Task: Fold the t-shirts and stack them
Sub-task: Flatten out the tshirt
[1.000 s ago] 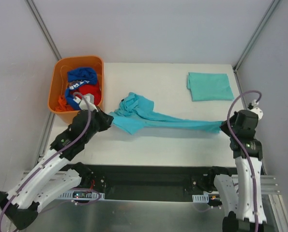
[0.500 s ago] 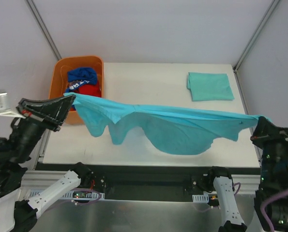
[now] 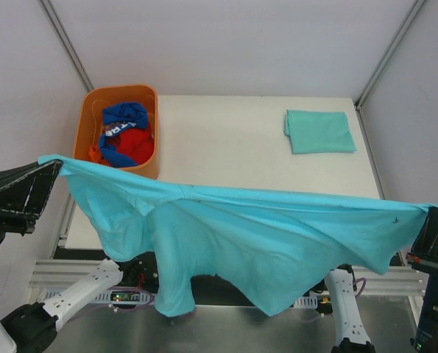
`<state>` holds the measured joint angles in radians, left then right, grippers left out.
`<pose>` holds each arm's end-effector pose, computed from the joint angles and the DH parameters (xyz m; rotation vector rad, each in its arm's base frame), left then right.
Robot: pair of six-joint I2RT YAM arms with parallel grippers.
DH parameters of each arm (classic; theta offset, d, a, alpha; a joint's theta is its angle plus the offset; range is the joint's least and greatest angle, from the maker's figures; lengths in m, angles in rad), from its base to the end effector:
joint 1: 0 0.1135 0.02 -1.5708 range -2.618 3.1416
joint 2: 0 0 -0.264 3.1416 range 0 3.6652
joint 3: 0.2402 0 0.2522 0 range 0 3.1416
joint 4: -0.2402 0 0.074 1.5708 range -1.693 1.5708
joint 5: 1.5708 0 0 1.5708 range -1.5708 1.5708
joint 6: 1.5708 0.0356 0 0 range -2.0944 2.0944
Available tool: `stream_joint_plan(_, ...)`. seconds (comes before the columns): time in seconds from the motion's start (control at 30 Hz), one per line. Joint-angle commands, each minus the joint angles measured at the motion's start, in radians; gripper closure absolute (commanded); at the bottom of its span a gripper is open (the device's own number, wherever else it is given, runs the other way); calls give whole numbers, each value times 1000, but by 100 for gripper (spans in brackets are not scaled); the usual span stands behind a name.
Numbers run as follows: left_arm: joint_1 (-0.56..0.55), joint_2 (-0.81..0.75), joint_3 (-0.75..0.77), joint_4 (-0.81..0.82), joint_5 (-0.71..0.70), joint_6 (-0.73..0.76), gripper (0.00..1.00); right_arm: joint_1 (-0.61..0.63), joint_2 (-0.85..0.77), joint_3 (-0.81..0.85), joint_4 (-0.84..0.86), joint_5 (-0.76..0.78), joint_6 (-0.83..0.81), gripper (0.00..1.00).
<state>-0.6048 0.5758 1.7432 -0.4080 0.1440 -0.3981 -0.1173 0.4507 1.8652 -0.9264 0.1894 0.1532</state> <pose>-0.0697 0.0420 0.5813 0.2290 0.8283 -1.0020 -0.1423 0.0100 0.5309 0.3144 1.0462 -0.0703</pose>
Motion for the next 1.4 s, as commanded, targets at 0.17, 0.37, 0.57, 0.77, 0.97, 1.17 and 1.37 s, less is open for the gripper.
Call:
stream_joint_plan(0.17, 14, 425, 13, 24, -531, 220, 100, 1, 218, -320, 182, -22, -53, 99)
stream_joint_plan(0.37, 105, 899, 33, 31, -508, 254, 98, 1, 478, -530, 357, -53, -69, 99)
stream_joint_plan(0.57, 160, 1300, 123, 6, -397, 203, 12, 1, 895, -632, 448, -45, -110, 85)
stream_joint_plan(0.77, 158, 1374, 145, -8, -313, 168, 1, 21, 1172, -462, 316, 39, -70, 8)
stream_joint_plan(0.97, 151, 1264, 3, -6, -274, 127, 1, 38, 1068, -573, 319, 21, -40, 0)
stream_joint_plan(1.17, 132, 1119, -227, -5, -239, 56, 1, 45, 951, -739, 316, -88, -1, 3)
stream_joint_plan(1.37, 132, 1127, -340, -2, -195, 27, 1, 47, 997, -799, 322, -98, 13, 3)
